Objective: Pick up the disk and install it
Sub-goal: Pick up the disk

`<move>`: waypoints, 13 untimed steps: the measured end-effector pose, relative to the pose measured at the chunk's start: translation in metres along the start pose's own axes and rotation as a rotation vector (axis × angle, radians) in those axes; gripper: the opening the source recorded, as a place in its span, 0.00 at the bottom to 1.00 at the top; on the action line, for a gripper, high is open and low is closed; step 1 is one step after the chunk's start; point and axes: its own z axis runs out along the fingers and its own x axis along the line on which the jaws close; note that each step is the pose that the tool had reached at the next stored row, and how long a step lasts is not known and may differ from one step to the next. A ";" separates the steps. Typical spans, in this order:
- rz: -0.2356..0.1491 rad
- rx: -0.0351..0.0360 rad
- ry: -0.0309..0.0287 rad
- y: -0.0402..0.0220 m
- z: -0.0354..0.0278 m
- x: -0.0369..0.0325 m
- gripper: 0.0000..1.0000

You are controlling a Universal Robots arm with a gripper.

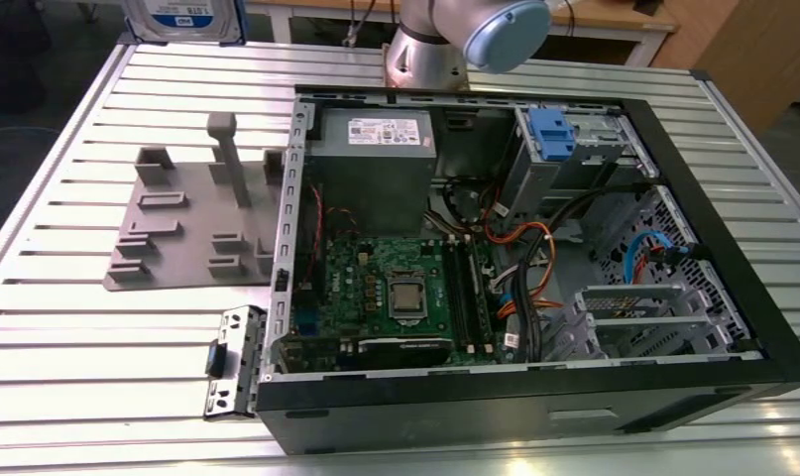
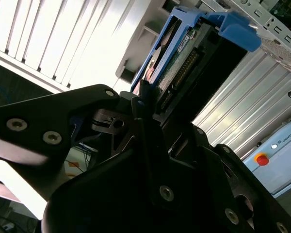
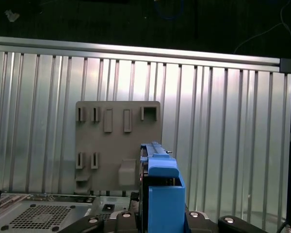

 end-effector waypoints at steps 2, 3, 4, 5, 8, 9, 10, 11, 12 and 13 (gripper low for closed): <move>0.000 0.0000 0.0001 -0.0037 0.0000 0.0002 0.36; 0.000 -0.0001 0.0002 -0.0056 0.0000 0.0003 0.36; 0.000 -0.0001 0.0002 -0.0073 0.0000 0.0004 0.36; 0.000 -0.0001 0.0003 -0.0092 0.0000 0.0005 0.36; 0.000 -0.0001 0.0005 -0.0144 0.0000 0.0008 0.36; 0.000 -0.0002 0.0006 -0.0161 -0.0001 0.0008 0.36; 0.000 -0.0002 0.0006 -0.0178 -0.0001 0.0009 0.36; 0.000 -0.0001 0.0007 -0.0195 0.0000 0.0010 0.36; 0.000 -0.0002 0.0008 -0.0214 -0.0001 0.0011 0.36; 0.000 -0.0002 0.0009 -0.0230 -0.0001 0.0012 0.36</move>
